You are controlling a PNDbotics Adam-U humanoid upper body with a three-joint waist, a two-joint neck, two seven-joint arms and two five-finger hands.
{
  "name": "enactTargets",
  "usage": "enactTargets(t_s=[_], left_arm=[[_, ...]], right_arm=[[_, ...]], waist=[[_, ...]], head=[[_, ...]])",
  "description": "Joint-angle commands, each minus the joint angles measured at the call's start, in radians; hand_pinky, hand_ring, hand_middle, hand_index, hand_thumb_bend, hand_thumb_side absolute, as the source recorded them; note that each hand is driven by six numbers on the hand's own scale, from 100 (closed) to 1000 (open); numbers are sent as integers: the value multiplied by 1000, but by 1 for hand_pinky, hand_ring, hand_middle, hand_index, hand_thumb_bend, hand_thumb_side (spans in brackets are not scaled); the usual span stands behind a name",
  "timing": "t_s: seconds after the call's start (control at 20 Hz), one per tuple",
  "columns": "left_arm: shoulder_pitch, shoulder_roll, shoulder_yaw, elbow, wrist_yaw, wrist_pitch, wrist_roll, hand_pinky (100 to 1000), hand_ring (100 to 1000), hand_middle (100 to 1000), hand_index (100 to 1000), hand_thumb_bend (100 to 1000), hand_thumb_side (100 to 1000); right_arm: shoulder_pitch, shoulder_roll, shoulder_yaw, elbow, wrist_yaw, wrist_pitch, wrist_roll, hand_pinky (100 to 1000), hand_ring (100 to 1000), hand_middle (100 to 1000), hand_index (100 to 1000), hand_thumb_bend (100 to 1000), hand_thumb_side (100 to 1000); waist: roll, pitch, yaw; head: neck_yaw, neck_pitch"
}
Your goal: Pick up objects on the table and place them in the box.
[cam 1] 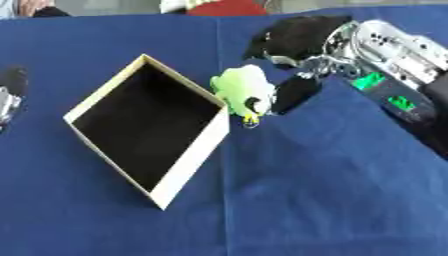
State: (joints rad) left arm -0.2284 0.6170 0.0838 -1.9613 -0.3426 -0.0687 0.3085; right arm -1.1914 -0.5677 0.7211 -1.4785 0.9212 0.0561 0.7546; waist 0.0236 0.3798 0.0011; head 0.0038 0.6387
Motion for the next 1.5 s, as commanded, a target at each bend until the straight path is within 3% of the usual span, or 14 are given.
enactTargets(t_s=[0.05,0.35,0.6,0.9,1.1,1.5], left_arm=[[-10,20,9,-10,7,-1,-2,464,615,588,758,463,591],[-15,17,6,-10,15,-3,-5,463,615,588,758,459,591],[-15,17,7,-9,19,-4,-7,464,615,588,758,451,589],[-18,17,6,-8,20,-4,-11,463,616,588,757,438,582],[-18,14,6,-8,22,-5,-11,463,616,586,755,435,580],[-17,12,6,-7,23,-4,-11,463,617,586,754,438,586]], right_arm=[[-17,5,-16,28,5,5,-21,988,1000,920,986,231,872],[-11,40,-10,91,-2,7,-53,983,1000,919,998,202,904],[-3,55,-6,166,-6,-26,-65,971,1000,905,998,189,915],[0,67,-2,204,-46,-40,-70,923,937,872,995,116,759],[1,80,6,231,-69,-32,-66,888,900,855,993,100,702],[4,93,8,244,-71,24,-155,802,776,634,814,100,467]], waist=[[5,-14,4],[10,3,12],[11,10,16],[11,8,16],[12,7,18],[13,5,18]], head=[[-6,-5],[-11,-12],[-12,-15],[-13,-17],[-14,-21],[-13,-19]])
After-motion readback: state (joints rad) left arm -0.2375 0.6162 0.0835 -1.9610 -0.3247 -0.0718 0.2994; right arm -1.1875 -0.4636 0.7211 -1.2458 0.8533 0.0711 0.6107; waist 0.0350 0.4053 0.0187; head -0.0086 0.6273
